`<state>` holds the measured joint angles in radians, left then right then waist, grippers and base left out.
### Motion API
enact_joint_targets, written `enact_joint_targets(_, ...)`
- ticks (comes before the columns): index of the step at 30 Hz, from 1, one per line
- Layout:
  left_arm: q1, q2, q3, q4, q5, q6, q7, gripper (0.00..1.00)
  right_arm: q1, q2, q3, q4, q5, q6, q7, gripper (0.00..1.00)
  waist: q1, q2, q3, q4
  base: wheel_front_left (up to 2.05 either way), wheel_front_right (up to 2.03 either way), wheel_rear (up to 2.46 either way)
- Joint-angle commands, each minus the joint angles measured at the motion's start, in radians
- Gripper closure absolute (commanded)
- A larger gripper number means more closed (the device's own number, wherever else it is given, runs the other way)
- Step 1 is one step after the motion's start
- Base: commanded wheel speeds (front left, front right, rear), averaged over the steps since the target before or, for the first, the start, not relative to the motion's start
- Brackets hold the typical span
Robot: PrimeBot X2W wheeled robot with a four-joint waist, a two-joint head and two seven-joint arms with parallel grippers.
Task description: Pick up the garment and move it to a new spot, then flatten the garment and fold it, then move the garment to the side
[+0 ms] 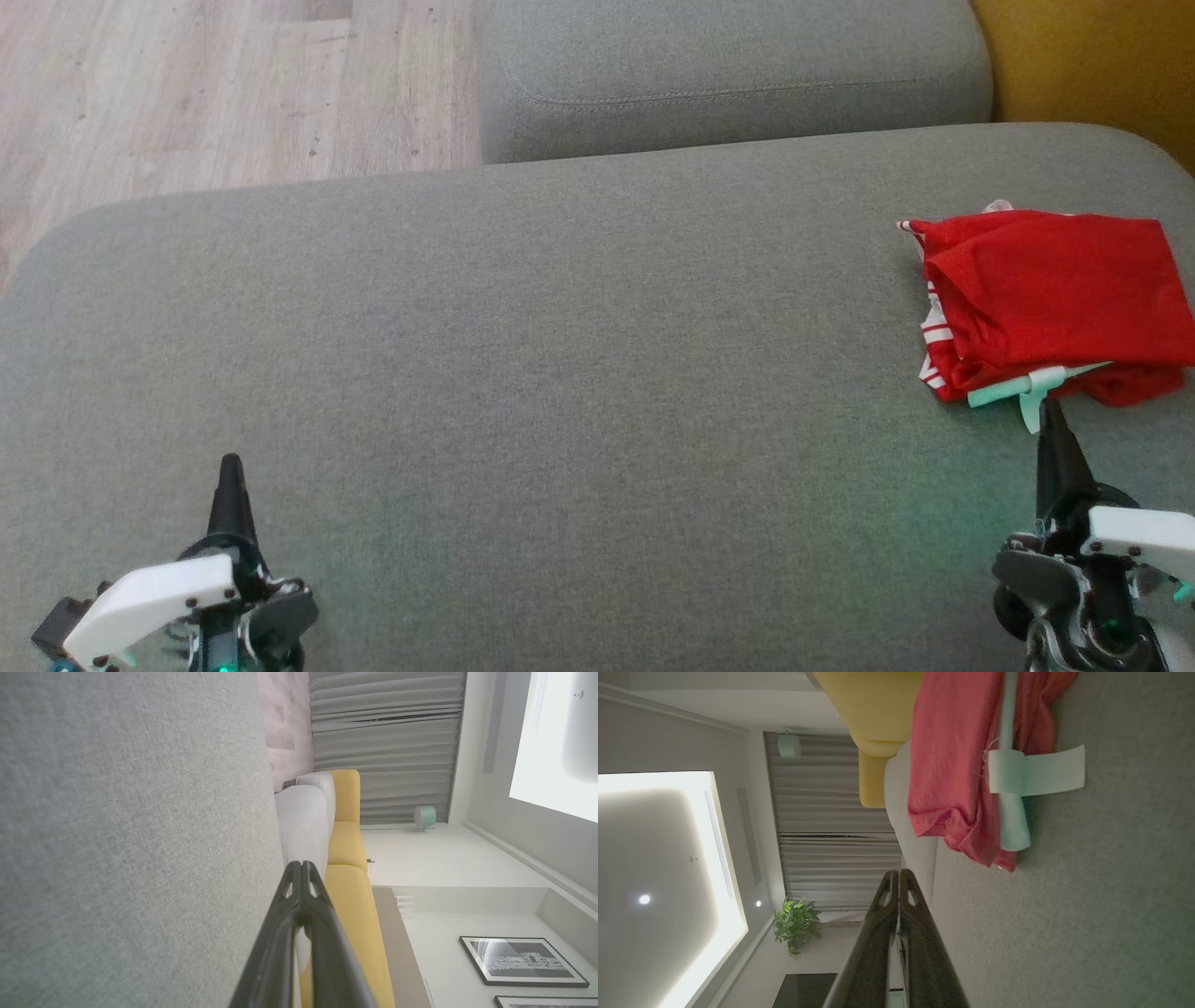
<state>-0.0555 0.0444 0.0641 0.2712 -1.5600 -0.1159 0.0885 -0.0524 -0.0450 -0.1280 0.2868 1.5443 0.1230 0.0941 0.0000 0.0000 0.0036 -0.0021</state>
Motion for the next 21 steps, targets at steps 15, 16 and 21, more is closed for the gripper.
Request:
enact_joint_targets(15,-0.052,0.01,0.045,-0.026,-0.053,-0.015,0.021,1.0,-0.056,-0.005,0.014,-0.042,0.064,0.008,0.019,1.0,0.0,0.0,-0.001,0.002,0.0,0.0,0.0)
enact_joint_targets(16,-0.052,0.01,0.045,-0.026,-0.053,-0.015,0.021,1.0,-0.056,-0.005,0.014,-0.042,0.064,0.008,0.019,1.0,0.0,0.0,-0.001,0.002,0.0,0.0,0.0)
enact_joint_targets(21,-0.052,0.01,0.045,-0.026,-0.052,-0.015,0.021,1.0,-0.056,-0.005,0.014,-0.042,0.064,0.008,0.019,1.0,0.0,0.0,-0.001,0.002,0.0,0.0,0.0)
